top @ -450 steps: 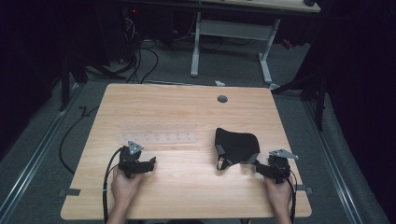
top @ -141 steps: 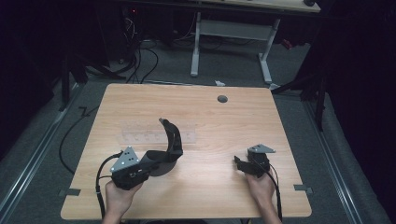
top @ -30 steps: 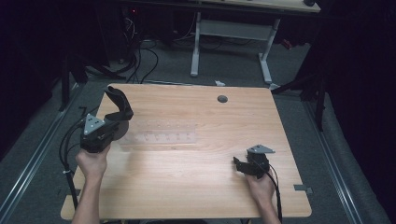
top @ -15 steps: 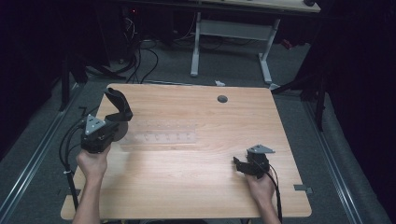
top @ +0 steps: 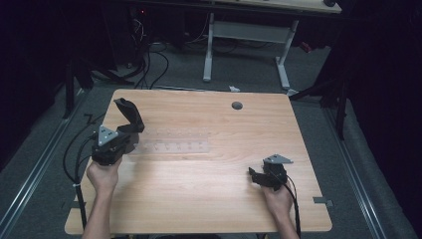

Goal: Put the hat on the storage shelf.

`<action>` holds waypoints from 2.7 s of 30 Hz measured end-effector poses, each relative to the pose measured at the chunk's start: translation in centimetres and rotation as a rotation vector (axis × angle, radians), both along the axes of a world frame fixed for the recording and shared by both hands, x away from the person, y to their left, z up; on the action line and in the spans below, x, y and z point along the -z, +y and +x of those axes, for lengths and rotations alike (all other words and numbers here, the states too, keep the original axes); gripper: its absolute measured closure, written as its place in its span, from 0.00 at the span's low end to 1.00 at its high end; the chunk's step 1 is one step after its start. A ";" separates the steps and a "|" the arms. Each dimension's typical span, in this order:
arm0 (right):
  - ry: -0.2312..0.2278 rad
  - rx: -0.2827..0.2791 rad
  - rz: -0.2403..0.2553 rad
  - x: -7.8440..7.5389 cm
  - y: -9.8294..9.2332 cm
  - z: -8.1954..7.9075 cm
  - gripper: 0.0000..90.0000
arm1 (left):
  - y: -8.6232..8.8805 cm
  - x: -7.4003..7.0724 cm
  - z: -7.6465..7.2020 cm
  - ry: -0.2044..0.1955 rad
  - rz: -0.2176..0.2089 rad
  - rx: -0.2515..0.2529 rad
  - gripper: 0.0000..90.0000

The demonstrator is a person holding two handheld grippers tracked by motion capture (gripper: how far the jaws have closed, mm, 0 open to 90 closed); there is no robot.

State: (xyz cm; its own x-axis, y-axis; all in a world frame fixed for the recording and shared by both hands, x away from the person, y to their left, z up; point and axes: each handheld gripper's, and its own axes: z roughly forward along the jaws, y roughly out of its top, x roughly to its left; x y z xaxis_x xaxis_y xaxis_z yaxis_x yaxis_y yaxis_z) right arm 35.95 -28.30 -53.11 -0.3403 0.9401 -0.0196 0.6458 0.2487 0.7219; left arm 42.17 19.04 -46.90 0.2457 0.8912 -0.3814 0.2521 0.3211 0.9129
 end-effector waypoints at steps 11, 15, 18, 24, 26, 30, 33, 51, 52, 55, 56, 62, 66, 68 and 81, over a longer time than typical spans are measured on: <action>0.000 -0.001 -0.001 0.0 0.0 0.0 0.35 | 0.4 0.1 -0.5 0.017 -0.033 0.003 0.84; 0.000 -0.001 0.000 0.0 0.0 0.0 0.35 | 0.6 0.3 -0.7 0.038 -0.042 -0.002 0.70; 0.001 0.000 0.000 0.0 0.0 0.0 0.35 | 1.0 0.2 -1.0 0.033 -0.065 -0.029 0.59; 0.000 -0.007 -0.001 0.0 0.1 0.0 0.35 | 1.6 0.1 -1.7 0.035 -0.107 -0.039 0.46; 0.000 -0.007 -0.001 0.0 0.1 0.0 0.35 | 1.8 0.0 -2.1 0.038 -0.108 -0.037 0.43; 0.000 -0.006 0.000 0.0 0.1 0.0 0.35 | 2.4 0.0 -3.0 0.045 -0.123 -0.042 0.41; -0.001 -0.008 -0.001 0.0 0.1 0.0 0.35 | 2.8 0.0 -3.7 0.044 -0.144 -0.051 0.40; 0.001 -0.007 0.001 0.0 0.2 0.0 0.35 | 2.1 1.0 -7.8 0.040 -0.176 -0.029 0.40; 0.001 -0.007 0.001 0.0 0.2 0.0 0.35 | 2.0 1.1 -8.0 0.042 -0.180 -0.026 0.41; 0.001 -0.007 0.001 0.0 0.2 0.0 0.35 | 1.6 1.4 -8.3 0.046 -0.184 -0.018 0.41; 0.001 -0.007 0.001 0.0 0.2 0.0 0.35 | 1.5 1.4 -8.4 0.046 -0.186 -0.014 0.41; 0.001 -0.009 0.002 0.0 0.2 0.0 0.35 | 0.7 1.4 -8.9 0.078 -0.277 0.026 0.40; 0.002 -0.010 0.001 0.0 0.2 0.0 0.35 | -0.6 1.8 -9.1 0.093 -0.264 0.056 0.40; 0.002 -0.011 0.001 0.0 0.2 0.0 0.35 | -1.3 1.9 -9.2 0.096 -0.257 0.071 0.40; 0.001 -0.012 0.001 0.0 0.2 0.0 0.35 | -5.4 3.1 -9.1 0.082 -0.143 0.135 0.38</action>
State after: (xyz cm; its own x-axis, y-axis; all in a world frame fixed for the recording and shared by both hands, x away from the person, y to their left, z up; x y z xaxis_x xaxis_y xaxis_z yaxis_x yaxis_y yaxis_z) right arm 35.92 -28.13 -53.10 -0.3514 0.9361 -0.0181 0.6436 0.2556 0.7215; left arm 33.05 13.60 -50.03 0.3220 0.7878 -0.5250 0.3735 0.4039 0.8351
